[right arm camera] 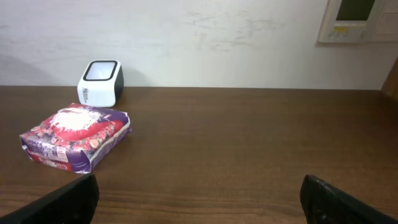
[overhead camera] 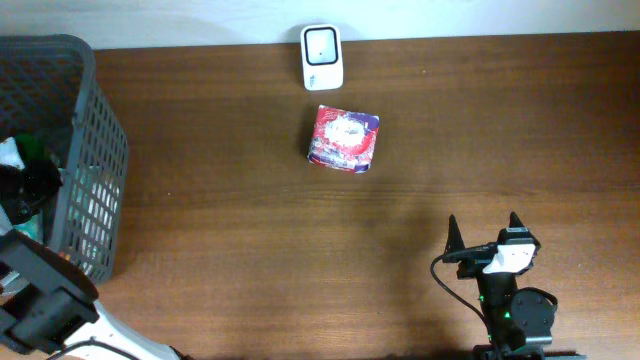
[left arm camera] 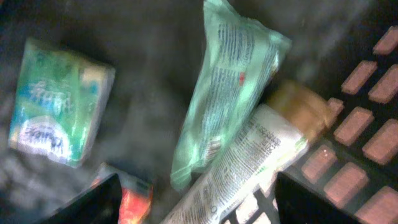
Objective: Scan the item barcode
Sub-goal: 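Grasp the green wrapper from the basket and place it beside the pack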
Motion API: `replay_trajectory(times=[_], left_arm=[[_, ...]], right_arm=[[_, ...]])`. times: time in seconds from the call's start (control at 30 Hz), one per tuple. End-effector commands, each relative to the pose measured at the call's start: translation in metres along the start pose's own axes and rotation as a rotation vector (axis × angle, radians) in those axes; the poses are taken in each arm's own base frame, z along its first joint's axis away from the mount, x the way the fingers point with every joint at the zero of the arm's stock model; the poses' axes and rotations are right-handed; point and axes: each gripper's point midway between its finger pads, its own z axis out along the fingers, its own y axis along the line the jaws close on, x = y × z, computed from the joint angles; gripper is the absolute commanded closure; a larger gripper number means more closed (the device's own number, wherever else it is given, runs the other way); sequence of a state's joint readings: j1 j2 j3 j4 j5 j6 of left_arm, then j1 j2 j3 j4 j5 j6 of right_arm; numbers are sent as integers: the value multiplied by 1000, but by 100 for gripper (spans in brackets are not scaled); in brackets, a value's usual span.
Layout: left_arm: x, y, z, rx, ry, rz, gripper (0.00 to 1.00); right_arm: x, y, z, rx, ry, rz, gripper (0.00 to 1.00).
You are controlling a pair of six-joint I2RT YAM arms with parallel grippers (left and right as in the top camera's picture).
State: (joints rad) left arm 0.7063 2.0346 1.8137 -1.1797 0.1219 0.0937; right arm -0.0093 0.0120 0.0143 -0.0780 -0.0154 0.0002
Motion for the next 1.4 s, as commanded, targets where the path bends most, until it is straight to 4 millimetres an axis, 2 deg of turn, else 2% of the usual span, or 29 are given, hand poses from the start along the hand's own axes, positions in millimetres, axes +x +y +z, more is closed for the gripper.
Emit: replay_trajectory(times=[0.0, 0.03, 0.17, 0.3, 0.33, 0.4, 0.43, 0.47, 0.5, 0.53, 0.57, 0.6, 0.67, 0.7, 0.73, 0.77, 0.83, 0.87, 0.9, 0.97, 1.0, 1.03, 1.07, 1.17, 1.23, 1.27, 1.3, 1.37], left_arm=[[5, -2, 27, 38, -10, 56, 31], [3, -1, 33, 36, -25, 58, 39], [7, -1, 52, 41, -36, 59, 41], [15, -12, 68, 115, -34, 59, 42], [17, -12, 70, 115, -32, 58, 49], [11, -11, 70, 111, -56, 62, 94], [7, -11, 66, 110, -68, 63, 100], [1, -11, 58, 109, -81, 43, 100], [-13, -13, 34, 109, -129, -38, 100], [-30, -18, -3, 126, -204, -118, 100], [-49, -38, -56, 214, -326, -98, 100], [-59, -56, -103, 295, -430, -52, 100], [-60, -75, -184, 353, -602, -13, 100], [-51, -82, -235, 373, -715, -35, 100], [-40, -87, -267, 395, -779, -63, 100], [-29, -93, -289, 423, -817, -82, 100], [-5, -122, -324, 531, -863, 10, 100], [11, -151, -335, 623, -848, 93, 100], [25, -181, -336, 704, -801, 164, 100], [58, -244, -317, 769, -691, 390, 100], [72, -274, -297, 739, -628, 469, 100], [76, -287, -273, 646, -583, 477, 100], [83, -301, -237, 513, -511, 499, 100], [123, -361, -150, 423, -262, 641, 100], [144, -388, -100, 394, -136, 701, 100], [155, -401, -66, 364, -71, 730, 100], [164, -413, -23, 324, -12, 755, 100], [161, -421, 27, 251, 2, 768, 100]], right_arm=[[3, 1, 0, 0, 4, 7, 1], [3, 1, 0, 0, 4, 7, 1], [3, 1, 0, 0, 4, 7, 1], [3, 1, 0, 0, 4, 7, 1], [3, 1, 0, 0, 4, 7, 1], [3, 1, 0, 0, 4, 7, 1], [3, 1, 0, 0, 4, 7, 1], [3, 1, 0, 0, 4, 7, 1], [3, 1, 0, 0, 4, 7, 2], [3, 1, 0, 0, 4, 7, 1], [3, 1, 0, 0, 4, 7, 1], [3, 1, 0, 0, 4, 7, 1], [3, 1, 0, 0, 4, 7, 1], [3, 1, 0, 0, 4, 7, 1], [3, 1, 0, 0, 4, 7, 1], [3, 1, 0, 0, 4, 7, 1], [3, 1, 0, 0, 4, 7, 1], [3, 1, 0, 0, 4, 7, 1], [3, 1, 0, 0, 4, 7, 1], [3, 1, 0, 0, 4, 7, 1], [3, 1, 0, 0, 5, 7, 1], [3, 1, 0, 0, 4, 7, 1], [3, 1, 0, 0, 4, 7, 1], [3, 1, 0, 0, 4, 7, 1], [3, 1, 0, 0, 4, 7, 1], [3, 1, 0, 0, 4, 7, 1], [3, 1, 0, 0, 4, 7, 1], [3, 1, 0, 0, 4, 7, 1]])
